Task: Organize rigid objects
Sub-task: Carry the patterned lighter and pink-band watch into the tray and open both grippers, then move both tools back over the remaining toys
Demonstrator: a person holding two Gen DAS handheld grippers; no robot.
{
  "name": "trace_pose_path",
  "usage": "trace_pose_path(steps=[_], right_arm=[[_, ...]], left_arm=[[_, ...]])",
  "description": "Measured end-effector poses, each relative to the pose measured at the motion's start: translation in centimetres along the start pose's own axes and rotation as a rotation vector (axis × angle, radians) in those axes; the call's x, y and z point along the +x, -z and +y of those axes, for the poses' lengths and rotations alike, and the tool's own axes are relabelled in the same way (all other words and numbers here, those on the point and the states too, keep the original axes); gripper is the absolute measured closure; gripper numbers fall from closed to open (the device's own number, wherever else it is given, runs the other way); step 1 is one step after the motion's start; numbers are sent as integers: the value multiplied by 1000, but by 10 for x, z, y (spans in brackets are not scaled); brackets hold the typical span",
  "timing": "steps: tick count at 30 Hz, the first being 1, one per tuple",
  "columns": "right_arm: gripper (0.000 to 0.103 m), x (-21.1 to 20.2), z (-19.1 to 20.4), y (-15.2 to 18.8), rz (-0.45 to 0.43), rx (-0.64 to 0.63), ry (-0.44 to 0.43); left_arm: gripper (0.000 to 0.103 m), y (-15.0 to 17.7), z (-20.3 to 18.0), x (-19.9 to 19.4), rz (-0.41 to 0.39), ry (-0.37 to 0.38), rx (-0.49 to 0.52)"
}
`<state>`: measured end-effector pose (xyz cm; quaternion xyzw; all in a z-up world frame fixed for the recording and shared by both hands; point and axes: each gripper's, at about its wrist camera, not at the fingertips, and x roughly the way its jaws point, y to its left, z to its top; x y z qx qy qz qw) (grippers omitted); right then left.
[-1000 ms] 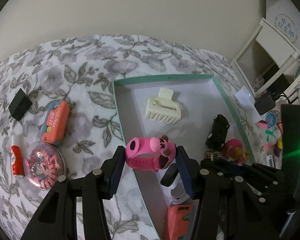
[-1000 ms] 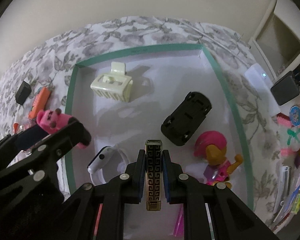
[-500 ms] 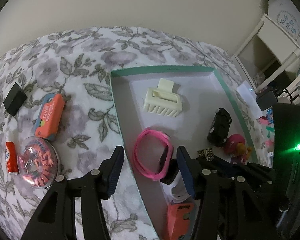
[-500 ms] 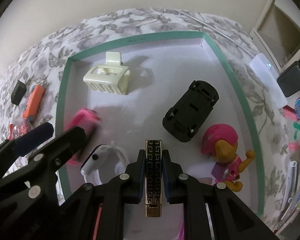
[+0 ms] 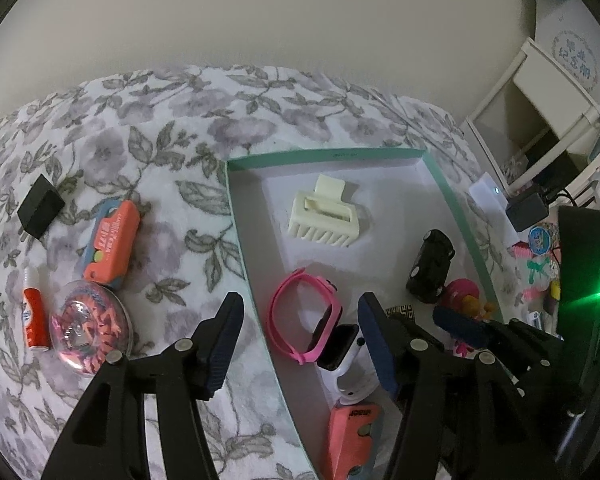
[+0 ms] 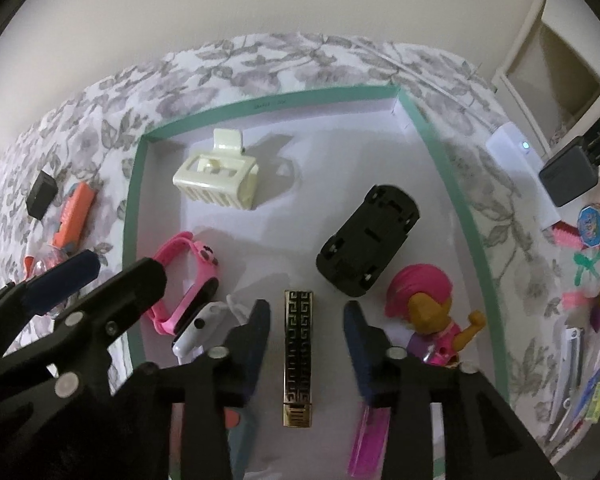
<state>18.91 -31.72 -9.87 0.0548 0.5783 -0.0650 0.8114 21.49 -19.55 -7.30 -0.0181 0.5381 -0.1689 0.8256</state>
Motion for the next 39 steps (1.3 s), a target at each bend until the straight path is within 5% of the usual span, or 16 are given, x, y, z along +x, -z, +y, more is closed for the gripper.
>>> trace_pose_path(steps=[3,8,15,18,21,32,39], right_arm=[[59,-4,0,-2,-12,1,12],[41,-10,-3,-3,-32,7,30],[24,-14,-8,-6,-75,30,47],[19,-16,-7,-6,-90,31,47],[1,-15,-6,-6,-98,21,58],[0,-23,-4,-8,-181,18,75],[0,-36,5,-11,-258,20,12]], left_arm=[[42,-3,5,-5,-11,-15,-19],[30,-8,18,-13,-40,-64,-61],[29,-10,36,-13,-50,-152,-101],[16,-10,40,-12,-55,-169,-115],[12,-10,43,-14,-70,-183,-124],[12,-11,60,-16,-70,-182,-192],[12,-15,76,-25,-85,-173,-239]])
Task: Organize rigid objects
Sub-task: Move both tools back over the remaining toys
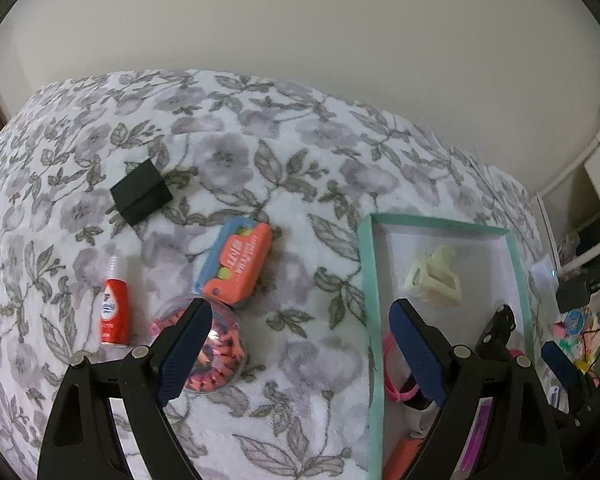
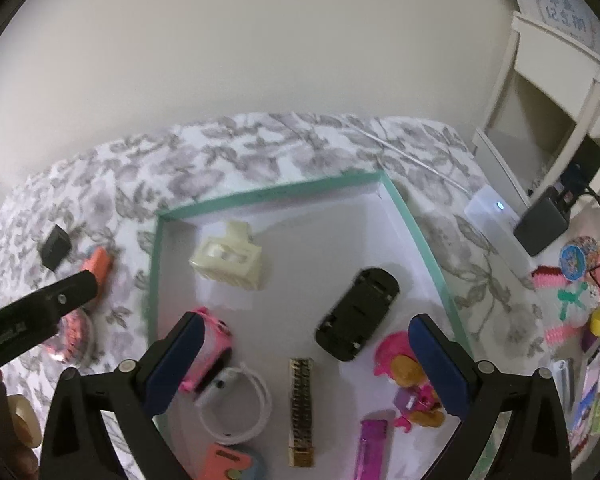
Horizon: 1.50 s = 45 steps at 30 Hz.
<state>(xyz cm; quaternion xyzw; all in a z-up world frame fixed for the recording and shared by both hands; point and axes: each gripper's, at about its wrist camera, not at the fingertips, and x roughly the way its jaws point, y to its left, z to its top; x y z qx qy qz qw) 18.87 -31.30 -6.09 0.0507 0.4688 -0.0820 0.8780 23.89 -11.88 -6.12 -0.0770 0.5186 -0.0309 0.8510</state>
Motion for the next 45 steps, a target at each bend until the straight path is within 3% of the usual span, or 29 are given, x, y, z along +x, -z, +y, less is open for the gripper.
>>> trace_pose_path(steps=[6,23,31,45], right_arm=[[0,-13,12,-5,-65,24,-58],[0,-29,63,-5,-148,-43,-30],[0,-23,115,0,-125,-196,-20],[0,10,195,25,-4,-347,-129]], left_arm=[[12,-12,23,-12,-33,-11,-55],[12,-38,111,-50,-128,-62,-243],[12,-41,152,-58,-135,-95,-307],[12,-30,187,-24,-15,-85,-385]])
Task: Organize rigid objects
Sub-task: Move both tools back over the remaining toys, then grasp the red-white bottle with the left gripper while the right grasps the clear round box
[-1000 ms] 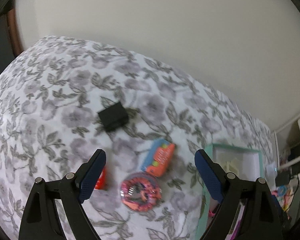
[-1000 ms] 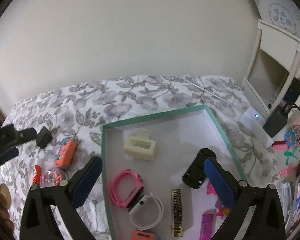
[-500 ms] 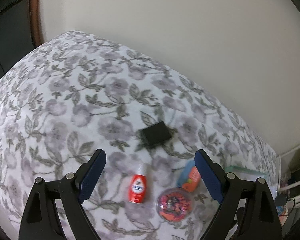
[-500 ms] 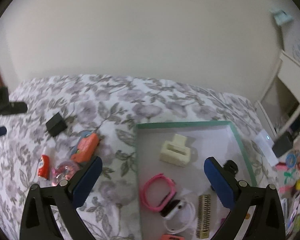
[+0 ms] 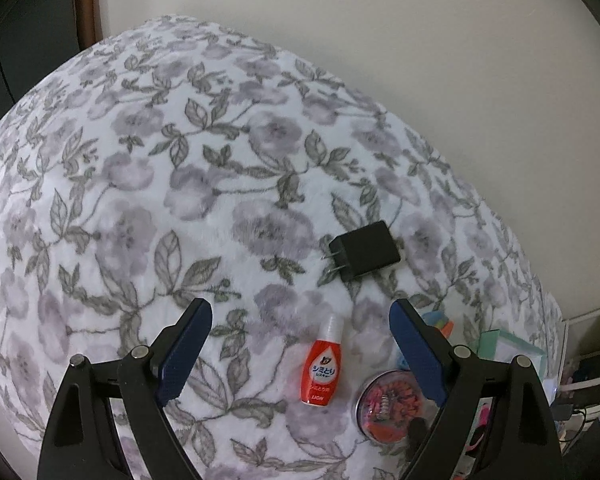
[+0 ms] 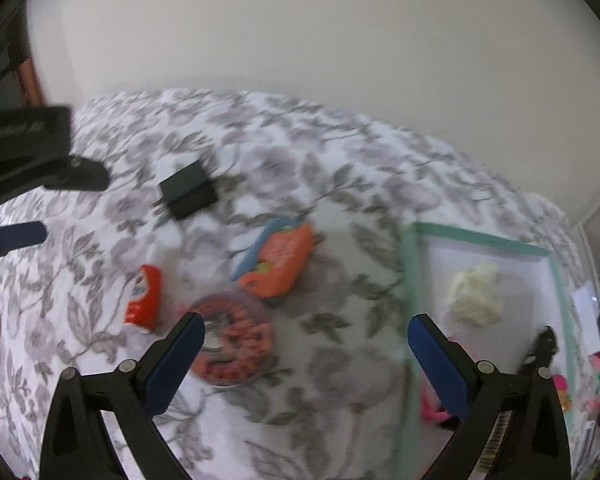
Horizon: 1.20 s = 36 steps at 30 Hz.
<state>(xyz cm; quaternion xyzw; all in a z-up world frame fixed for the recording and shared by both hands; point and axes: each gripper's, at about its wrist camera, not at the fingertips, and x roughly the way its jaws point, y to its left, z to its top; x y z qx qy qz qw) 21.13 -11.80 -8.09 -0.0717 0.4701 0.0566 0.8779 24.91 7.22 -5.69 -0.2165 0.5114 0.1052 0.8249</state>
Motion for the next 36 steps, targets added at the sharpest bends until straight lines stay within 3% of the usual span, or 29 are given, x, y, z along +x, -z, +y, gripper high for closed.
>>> trace_pose_path(steps=[9,36], right_arm=[[0,16,22,8,37,-45,-31],[5,48,24,26,163,7,-122]], left_arm=[[12,9,2,19,80,-23,4],[13,31,-15,67,228,-33,66]])
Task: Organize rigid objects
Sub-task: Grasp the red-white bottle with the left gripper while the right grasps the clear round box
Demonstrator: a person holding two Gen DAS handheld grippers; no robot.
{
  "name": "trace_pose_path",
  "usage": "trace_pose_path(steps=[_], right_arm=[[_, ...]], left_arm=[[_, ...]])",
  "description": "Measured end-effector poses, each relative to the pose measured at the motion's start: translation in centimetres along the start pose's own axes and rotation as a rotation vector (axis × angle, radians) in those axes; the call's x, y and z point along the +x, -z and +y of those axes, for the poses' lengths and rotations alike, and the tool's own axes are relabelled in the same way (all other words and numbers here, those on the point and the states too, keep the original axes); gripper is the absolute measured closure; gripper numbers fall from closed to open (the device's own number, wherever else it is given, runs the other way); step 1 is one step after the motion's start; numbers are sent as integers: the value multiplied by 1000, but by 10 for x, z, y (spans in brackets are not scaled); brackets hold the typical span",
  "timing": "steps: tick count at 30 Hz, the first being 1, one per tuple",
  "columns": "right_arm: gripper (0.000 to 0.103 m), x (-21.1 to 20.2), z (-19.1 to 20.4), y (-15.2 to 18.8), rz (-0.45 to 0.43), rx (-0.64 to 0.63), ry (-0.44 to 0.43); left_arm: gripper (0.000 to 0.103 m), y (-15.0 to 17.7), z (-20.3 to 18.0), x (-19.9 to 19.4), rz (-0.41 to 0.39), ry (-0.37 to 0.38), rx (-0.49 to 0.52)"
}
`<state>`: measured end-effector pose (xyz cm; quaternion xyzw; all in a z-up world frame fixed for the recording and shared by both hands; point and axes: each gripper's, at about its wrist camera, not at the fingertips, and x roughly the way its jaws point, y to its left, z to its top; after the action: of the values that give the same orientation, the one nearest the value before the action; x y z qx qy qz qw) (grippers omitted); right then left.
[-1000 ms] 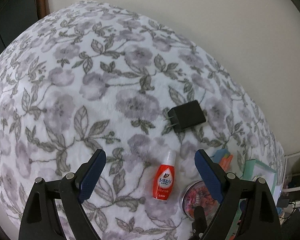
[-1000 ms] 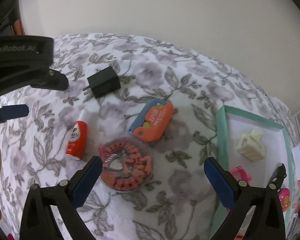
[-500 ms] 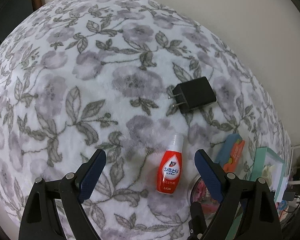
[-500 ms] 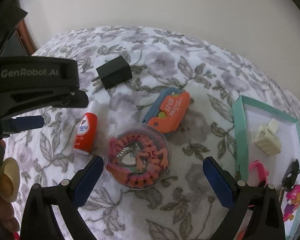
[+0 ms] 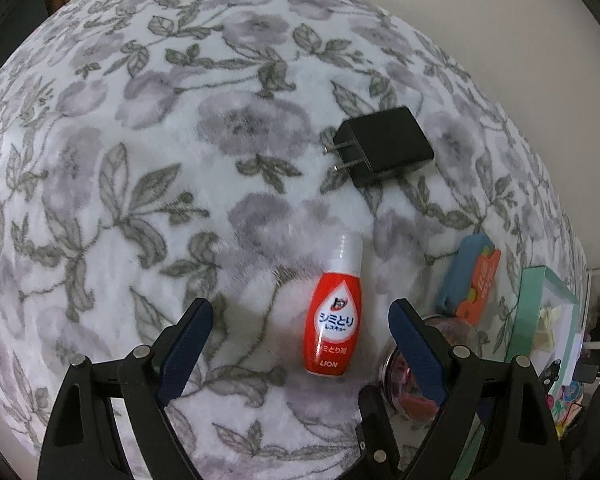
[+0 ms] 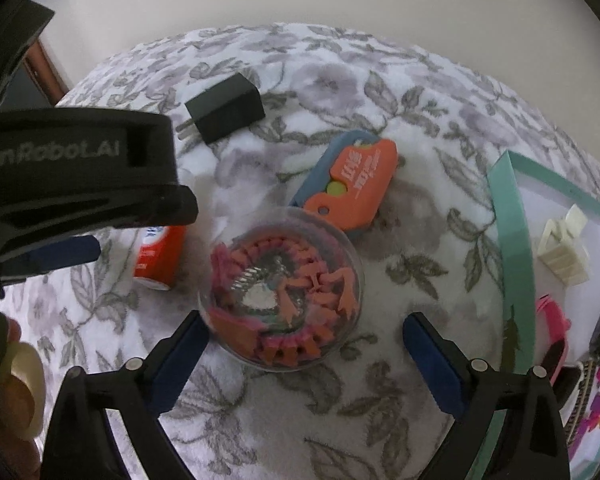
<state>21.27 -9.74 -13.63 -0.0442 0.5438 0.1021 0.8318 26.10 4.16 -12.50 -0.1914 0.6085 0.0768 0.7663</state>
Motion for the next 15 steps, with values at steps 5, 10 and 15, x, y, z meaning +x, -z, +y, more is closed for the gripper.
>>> trace_pose_path(steps=[5,10,15], right_arm=[[5,2,2,1,-9,-4,22],[11,0,4,0,-9,-9,22],[20,-3,5,-3,-12,-20,19]], left_arm=[[14,1,-6,4,1,-13,24],[30,3,-11,3,-9,-37,44],[53,2,-12,-1,-21,-9,44]])
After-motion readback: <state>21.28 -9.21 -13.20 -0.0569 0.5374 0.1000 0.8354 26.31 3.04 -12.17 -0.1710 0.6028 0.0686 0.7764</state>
